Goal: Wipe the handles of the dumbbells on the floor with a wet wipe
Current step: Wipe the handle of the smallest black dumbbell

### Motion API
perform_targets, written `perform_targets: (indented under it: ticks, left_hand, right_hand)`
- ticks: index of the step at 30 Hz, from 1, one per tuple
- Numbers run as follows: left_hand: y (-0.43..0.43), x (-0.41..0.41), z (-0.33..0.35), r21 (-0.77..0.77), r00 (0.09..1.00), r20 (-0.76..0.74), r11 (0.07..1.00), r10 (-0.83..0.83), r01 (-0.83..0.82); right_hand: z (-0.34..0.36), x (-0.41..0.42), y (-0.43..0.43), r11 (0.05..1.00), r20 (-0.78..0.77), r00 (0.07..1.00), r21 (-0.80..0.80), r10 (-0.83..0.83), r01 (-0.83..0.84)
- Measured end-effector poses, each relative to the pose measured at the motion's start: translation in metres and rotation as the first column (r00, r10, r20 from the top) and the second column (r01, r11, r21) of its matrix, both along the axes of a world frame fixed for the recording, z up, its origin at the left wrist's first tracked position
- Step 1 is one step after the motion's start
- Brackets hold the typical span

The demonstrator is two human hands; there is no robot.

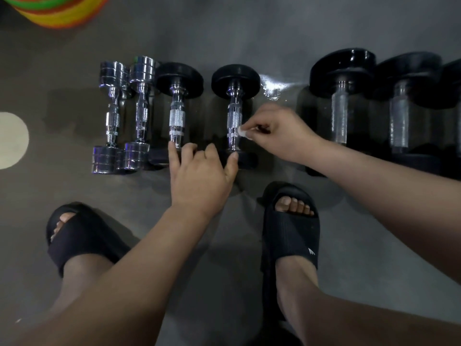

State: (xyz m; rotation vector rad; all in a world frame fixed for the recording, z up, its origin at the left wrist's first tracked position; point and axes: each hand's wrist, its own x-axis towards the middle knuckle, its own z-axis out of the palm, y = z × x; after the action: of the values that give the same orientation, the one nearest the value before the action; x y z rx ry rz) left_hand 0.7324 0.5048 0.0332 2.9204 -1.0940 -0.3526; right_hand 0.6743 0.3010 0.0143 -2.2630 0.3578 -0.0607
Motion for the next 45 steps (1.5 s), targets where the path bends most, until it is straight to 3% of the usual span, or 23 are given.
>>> perform_targets:
  ticks: [8,12,17,23,27,35,39,45]
  left_hand:
    - [0.001,-0.005,-0.004,-0.002,0.998,0.056,1.0,-0.011,0.011]
    - [-0.003,-0.007,-0.001,0.012,0.999,0.028,1.0,-0.019,0.019]
    - [-0.01,-0.015,0.002,0.016,1.0,-0.002,1.0,0.012,-0.012]
    - [-0.013,-0.02,0.002,-0.001,0.999,-0.009,0.999,0.038,-0.038]
    - [-0.014,-0.018,0.007,0.02,0.999,-0.029,0.999,0.036,-0.036]
    - [-0.017,-0.014,0.01,-0.147,0.905,-0.407,0.968,0.126,-0.201]
    - [-0.015,-0.016,0.009,-0.265,0.818,-0.526,0.869,0.233,-0.418]
    - [-0.025,-0.022,0.01,-0.176,0.658,-0.669,0.786,0.347,-0.593]
  right_hand:
    - [-0.009,0.018,0.015,0.996,0.155,0.987,-0.074,-0.04,0.052]
    - [-0.004,0.029,0.008,0.99,0.138,0.988,-0.11,-0.076,0.092]
    - [-0.002,0.007,0.007,0.996,0.035,0.998,-0.075,0.046,-0.043]
    - [-0.005,0.026,0.002,0.989,0.092,0.989,-0.087,-0.113,0.121]
    - [-0.007,0.017,0.006,0.993,0.124,0.992,-0.107,-0.035,0.048]
    - [-0.014,0.022,0.001,0.989,0.152,0.98,-0.055,-0.127,0.136]
    - [-0.011,0.016,-0.003,0.998,0.168,0.986,-0.054,-0.011,0.02]
    - [-0.015,0.03,-0.012,0.987,0.205,0.971,-0.076,-0.124,0.142]
